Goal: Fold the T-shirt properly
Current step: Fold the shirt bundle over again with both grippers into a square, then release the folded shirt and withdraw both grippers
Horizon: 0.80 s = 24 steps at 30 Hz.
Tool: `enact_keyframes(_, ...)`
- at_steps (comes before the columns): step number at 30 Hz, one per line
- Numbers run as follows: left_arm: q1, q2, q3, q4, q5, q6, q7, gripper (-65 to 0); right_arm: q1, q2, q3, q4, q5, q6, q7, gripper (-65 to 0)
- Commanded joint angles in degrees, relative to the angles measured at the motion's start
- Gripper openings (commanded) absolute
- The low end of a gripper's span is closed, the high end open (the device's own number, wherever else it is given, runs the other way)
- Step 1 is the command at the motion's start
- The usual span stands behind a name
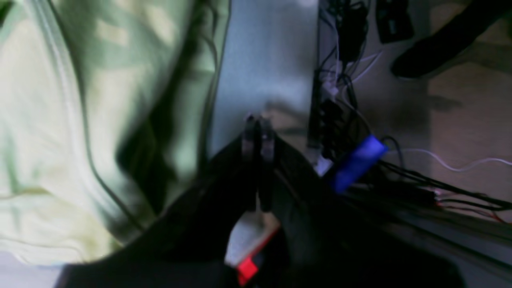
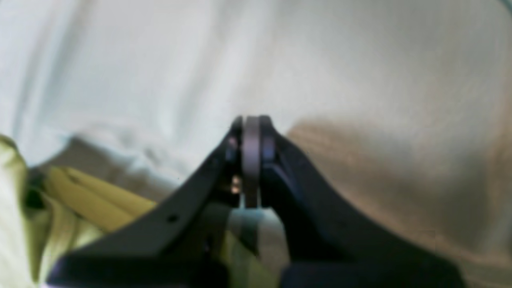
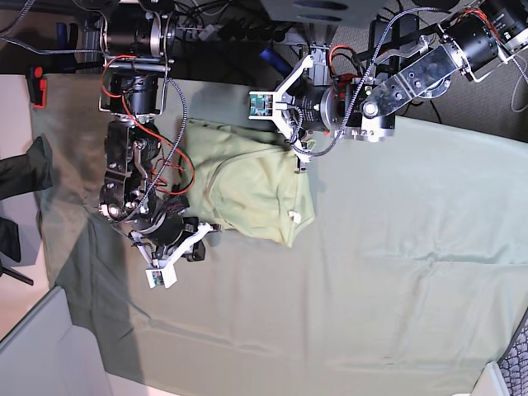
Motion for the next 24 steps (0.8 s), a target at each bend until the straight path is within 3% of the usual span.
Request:
enact_keyframes(1,-1.0,0.2,-0.2,0.0,-0.1,-0.3,-0.9,-65.0,1.7,0.4,0.2,0.4,0.7,3.5,1.3,-65.0)
enact_keyframes(8,-2.6,2.8,-0.2,-7.0,1.6,-0.3,-0.9,-65.0,1.6,0.3,0.1,-0.3,0.7,3.5,0.5,-65.0)
enact_keyframes(13,-5.3,3.6,-0.2,-9.9,3.8,0.5,-0.8,-65.0,1.5,0.6,0.1,-0.1,1.6,3.5,-4.3,-65.0)
enact_keyframes(24,-14.5,-1.3,-0.2,-14.9,5.0,4.2,-1.6,-65.0,0.1,8.5,0.1,1.7,15.4,3.5,-11.4,-65.0)
